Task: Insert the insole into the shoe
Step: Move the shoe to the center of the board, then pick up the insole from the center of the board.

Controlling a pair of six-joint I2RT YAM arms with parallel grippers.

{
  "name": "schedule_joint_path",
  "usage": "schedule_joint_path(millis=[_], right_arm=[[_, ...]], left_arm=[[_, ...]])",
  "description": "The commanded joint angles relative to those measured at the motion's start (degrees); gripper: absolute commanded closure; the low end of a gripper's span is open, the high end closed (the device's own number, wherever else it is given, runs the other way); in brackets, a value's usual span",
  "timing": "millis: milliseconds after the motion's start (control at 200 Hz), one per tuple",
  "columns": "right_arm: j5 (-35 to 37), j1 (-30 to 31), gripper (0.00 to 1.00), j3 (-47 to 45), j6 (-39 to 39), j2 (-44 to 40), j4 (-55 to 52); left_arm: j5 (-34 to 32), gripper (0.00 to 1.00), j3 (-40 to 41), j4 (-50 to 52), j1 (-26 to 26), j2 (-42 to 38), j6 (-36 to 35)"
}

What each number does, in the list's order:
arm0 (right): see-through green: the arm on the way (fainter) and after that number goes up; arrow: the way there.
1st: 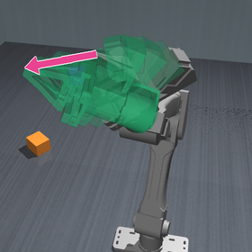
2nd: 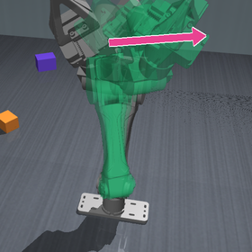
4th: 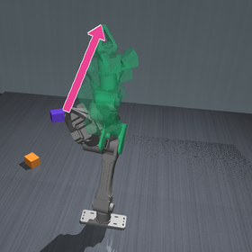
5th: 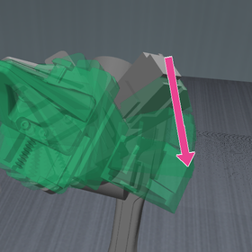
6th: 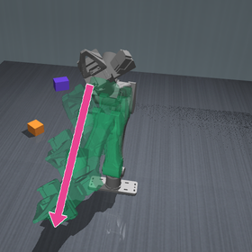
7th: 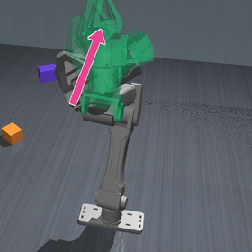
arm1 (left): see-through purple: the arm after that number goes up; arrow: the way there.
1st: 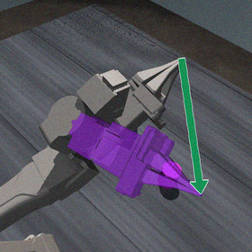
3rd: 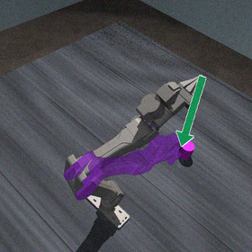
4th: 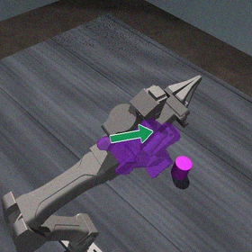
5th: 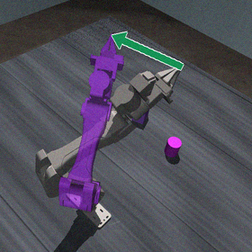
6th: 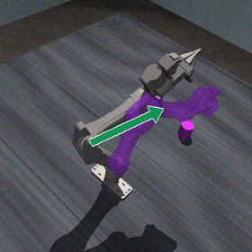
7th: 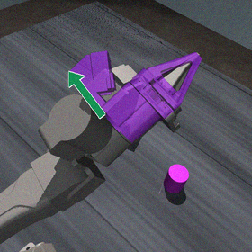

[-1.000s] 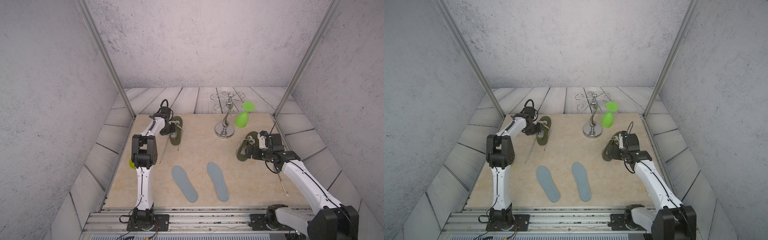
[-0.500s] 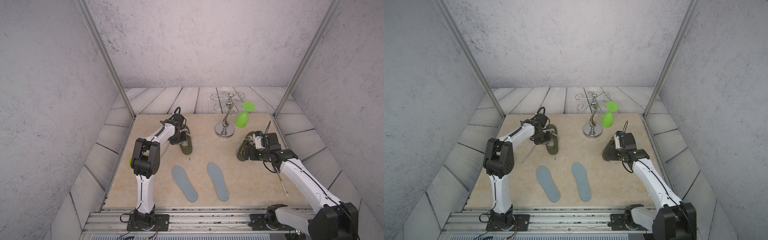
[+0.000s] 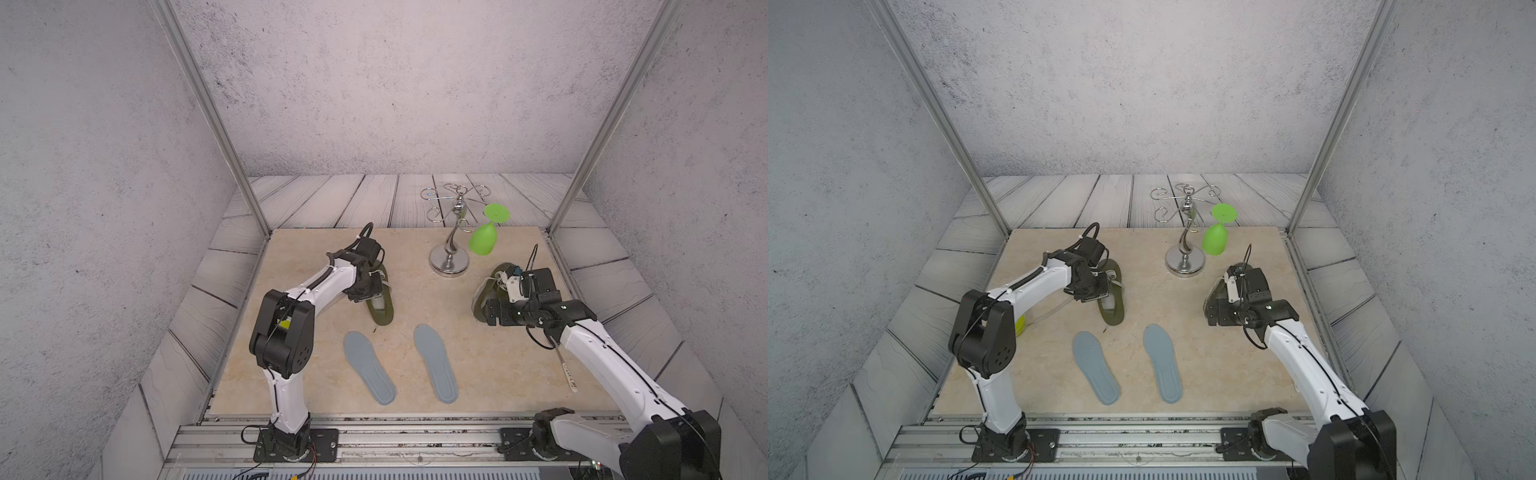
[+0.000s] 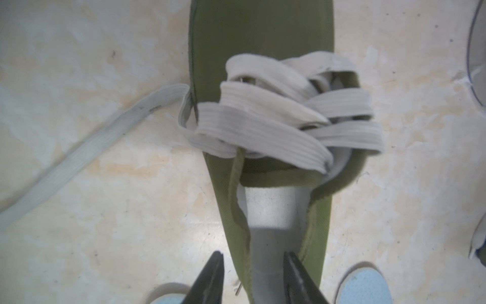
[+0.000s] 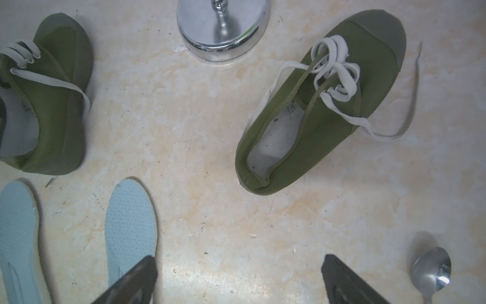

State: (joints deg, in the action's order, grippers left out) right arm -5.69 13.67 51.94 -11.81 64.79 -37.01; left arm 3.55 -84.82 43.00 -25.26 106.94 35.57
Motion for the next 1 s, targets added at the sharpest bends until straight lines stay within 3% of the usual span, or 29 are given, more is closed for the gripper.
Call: schedule_joint_path(millis=[0,265,555,996], right_arm=[[-0.41,1.91,0.01,0.97,-0.57,-1.84,-2.61],[6.22,15.20,0.01,3.79,-7.18,-1.26,-3.51],[7.63,24.59,0.01,4.40,-11.71,2.92,1.04],[4.84,33.56,0.01,8.91,-16.06,15.20,9.04]], left_arm=[[-2.49,0.56,-0.97,4.38,-0.14,-5.27,-1.02],[-6.03,0.56,8.77,9.13,0.18,-18.36,0.49],[6.41,0.60,29.46,0.28,1.78,-29.15,7.85],[14.43,0.65,51.83,-11.51,2.05,-43.07,19.58]])
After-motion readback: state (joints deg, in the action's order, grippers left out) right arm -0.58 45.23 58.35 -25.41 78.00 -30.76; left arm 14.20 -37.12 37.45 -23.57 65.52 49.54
